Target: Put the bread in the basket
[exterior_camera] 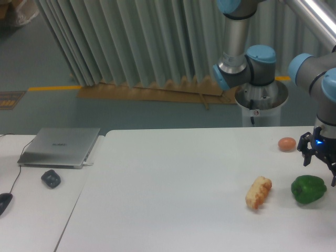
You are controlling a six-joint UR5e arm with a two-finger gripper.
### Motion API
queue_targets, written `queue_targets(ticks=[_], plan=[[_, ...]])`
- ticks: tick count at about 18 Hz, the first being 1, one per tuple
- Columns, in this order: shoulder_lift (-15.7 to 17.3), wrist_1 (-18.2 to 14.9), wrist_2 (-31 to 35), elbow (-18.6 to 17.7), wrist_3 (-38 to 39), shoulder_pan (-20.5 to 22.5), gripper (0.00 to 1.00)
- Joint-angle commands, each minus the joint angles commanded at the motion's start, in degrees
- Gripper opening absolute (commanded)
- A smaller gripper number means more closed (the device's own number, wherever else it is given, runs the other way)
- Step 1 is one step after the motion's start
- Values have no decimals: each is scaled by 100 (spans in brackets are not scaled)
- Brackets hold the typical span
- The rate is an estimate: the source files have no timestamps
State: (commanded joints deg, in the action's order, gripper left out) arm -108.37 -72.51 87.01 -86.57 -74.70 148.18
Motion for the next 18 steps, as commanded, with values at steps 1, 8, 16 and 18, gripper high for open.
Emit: queue_targets(ticks=[1,8,16,18], plan=[[18,9,-17,34,34,26,100],[53,9,-26,-18,26,27,100],[115,9,9,-106,122,9,100],[132,9,18,-115,88,35,100]])
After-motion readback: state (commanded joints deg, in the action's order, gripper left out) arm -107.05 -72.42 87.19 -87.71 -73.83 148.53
